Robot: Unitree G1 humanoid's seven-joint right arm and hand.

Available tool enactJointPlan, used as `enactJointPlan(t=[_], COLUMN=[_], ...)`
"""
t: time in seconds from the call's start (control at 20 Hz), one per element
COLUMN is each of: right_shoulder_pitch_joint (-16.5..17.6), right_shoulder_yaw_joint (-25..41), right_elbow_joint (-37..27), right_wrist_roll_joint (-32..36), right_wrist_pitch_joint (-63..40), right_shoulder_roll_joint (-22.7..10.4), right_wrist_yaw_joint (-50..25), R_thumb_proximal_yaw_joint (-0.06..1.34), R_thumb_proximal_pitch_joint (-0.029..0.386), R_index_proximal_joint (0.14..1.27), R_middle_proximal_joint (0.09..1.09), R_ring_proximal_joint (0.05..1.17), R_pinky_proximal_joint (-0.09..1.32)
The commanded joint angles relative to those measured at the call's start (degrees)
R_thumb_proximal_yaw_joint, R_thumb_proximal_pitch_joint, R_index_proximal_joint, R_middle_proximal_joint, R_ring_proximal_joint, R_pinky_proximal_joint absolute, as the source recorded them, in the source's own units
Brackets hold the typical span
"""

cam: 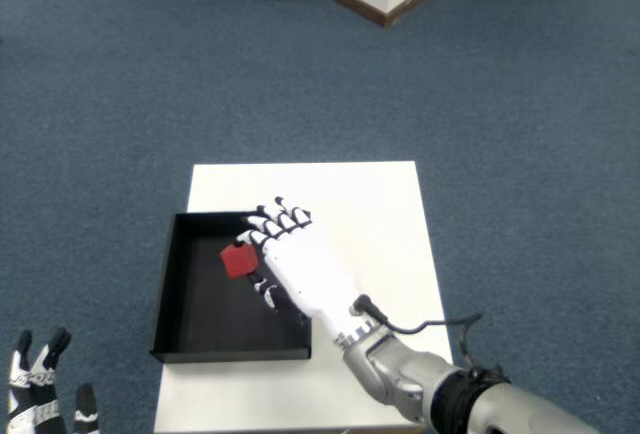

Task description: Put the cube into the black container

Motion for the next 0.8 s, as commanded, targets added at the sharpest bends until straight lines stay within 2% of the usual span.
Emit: enactJointPlan(t=[0.05, 0.6, 0.7, 0.8], right_shoulder_pitch_joint=[-3.76, -3.69, -3.42, -1.08], right_shoulder_yaw_joint=[-1.09, -1.24, -1.72, -4.47], right_elbow_joint=[-0.21, 1.48, -0.17, -5.64], right_wrist_roll_joint=[1.74, -0.07, 0.57, 3.50], right_wrist_pitch_joint=[-0.32, -1.03, -2.66, -8.82], right_shoulder_roll_joint=[0.16, 0.01, -0.37, -1.39], right_wrist_yaw_joint=[-0.83, -2.45, -5.45, -11.81], R_thumb_proximal_yaw_joint=[0.67, 0.71, 0.71, 0.66], R_thumb_proximal_pitch_joint=[0.114, 0.116, 0.117, 0.114], R_index_proximal_joint=[0.54, 0.53, 0.52, 0.52], R_middle_proximal_joint=[0.28, 0.24, 0.24, 0.26], R_ring_proximal_joint=[0.24, 0.20, 0.20, 0.22], R_pinky_proximal_joint=[0.10, 0.03, 0.03, 0.05])
